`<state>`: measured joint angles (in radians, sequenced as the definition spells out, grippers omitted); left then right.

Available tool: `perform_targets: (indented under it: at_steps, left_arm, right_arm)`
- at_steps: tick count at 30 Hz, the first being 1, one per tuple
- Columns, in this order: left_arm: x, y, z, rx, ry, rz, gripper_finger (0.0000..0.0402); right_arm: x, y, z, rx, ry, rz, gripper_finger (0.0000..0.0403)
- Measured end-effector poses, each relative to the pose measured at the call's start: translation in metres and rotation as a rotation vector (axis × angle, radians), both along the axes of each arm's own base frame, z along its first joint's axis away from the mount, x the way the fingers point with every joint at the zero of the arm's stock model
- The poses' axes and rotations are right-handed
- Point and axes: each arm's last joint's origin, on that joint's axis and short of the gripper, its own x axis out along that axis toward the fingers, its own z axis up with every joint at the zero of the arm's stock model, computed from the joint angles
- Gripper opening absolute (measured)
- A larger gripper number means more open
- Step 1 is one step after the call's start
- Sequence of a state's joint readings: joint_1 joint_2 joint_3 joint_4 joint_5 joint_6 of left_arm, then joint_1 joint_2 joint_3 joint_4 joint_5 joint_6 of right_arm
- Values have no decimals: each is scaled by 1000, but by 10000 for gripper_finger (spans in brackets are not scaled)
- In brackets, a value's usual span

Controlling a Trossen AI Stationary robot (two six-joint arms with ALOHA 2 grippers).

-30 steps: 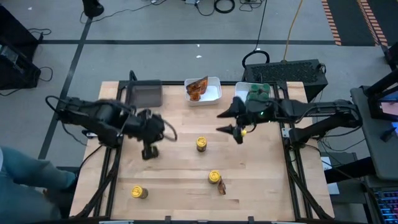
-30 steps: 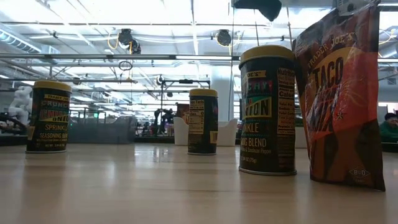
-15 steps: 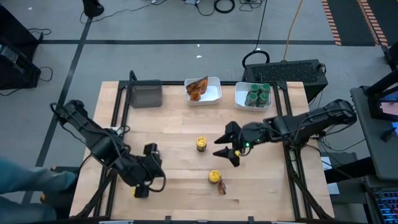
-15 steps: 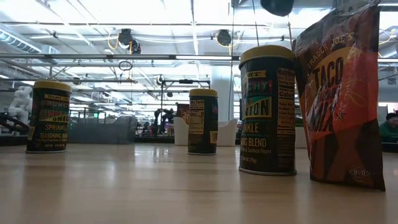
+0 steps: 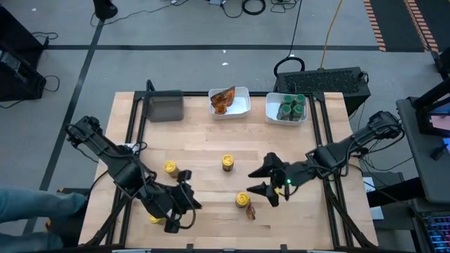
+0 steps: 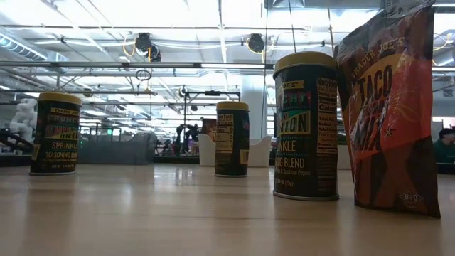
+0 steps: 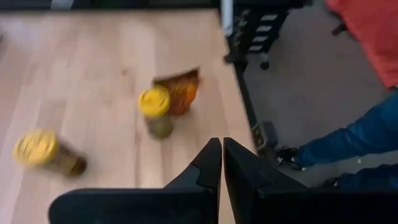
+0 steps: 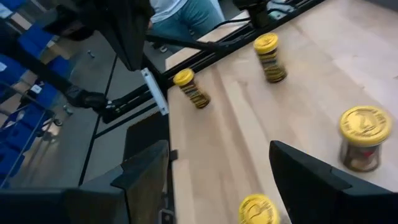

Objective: Sort spices by type
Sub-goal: Put the orange seasoning bag into the left white bin

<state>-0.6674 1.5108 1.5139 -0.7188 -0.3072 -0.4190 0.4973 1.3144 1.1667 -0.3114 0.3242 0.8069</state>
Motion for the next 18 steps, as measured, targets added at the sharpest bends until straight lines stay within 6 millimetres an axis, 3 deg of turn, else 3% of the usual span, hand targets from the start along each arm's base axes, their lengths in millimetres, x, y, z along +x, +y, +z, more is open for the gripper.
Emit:
perform_targets:
  at_steps: [7,14,18]
  left_arm:
    - [24,-12,-4,99,-161,-131,22]
    - [54,-3,-11,112,-229,-98,24]
    - [73,6,-13,60,-276,-88,51]
  right_arm:
    - [-13,22,0,3,-16,-13,263]
    - [-20,30,0,3,-23,-28,263]
    - [-20,31,0,3,-20,-23,263]
